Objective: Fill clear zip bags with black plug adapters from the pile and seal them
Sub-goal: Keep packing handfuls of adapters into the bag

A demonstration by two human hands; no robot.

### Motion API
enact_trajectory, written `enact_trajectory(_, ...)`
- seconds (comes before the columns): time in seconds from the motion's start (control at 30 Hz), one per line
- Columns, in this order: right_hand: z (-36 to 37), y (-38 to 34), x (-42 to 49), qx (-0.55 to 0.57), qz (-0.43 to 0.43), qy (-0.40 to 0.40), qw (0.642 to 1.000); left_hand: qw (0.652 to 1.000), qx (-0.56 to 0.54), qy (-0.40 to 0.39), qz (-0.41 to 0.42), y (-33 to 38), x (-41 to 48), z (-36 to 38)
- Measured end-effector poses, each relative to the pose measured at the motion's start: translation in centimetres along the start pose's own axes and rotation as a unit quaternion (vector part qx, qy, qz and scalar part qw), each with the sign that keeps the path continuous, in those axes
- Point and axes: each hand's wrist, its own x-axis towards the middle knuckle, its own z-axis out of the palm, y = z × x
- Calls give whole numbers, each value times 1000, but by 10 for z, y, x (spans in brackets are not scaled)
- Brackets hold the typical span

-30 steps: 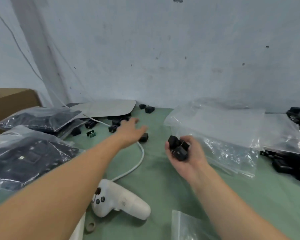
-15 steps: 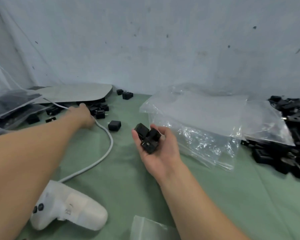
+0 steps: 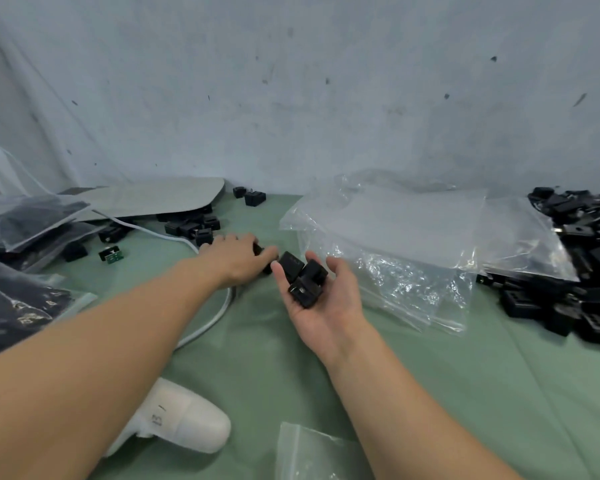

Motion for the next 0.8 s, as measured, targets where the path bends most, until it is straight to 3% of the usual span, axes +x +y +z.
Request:
enact_trajectory(0.13, 1, -1, -3, -4, -1, 6, 1000, 992, -12, -51, 116, 23, -20, -5)
enact_trajectory(0.2, 2, -4, -10, -4, -10, 14, 1000, 990, -35, -50, 130, 32, -36, -12)
enact_trajectory(0.27, 4, -10, -22, -8, -23, 27, 999, 983, -138, -40, 115, 41, -57, -22)
enact_trajectory(0.37, 5, -18, -51, -17, -33, 48, 998, 921, -383, 19, 68, 56, -97, -49)
enact_trajectory(0.43, 5, -22, -76, 11, -52, 61, 997, 880, -456, 99, 89, 72, -130, -70)
enact_trajectory(0.5, 2, -24, -101, 44, -79, 86, 992, 863, -455, 137, 173, 93, -170, -87)
enact_trajectory(0.6, -3, -21, -140, 22, -97, 73, 992, 892, -344, 97, 278, 123, -223, -96)
enact_trajectory(0.7, 3, -15, -182, 15, -125, -40, 991, 915, -248, 73, 308, 141, -262, -95)
enact_trajectory(0.8, 1, -12, -218, 30, -160, -42, 986, 910, -258, 64, 318, 144, -300, -97)
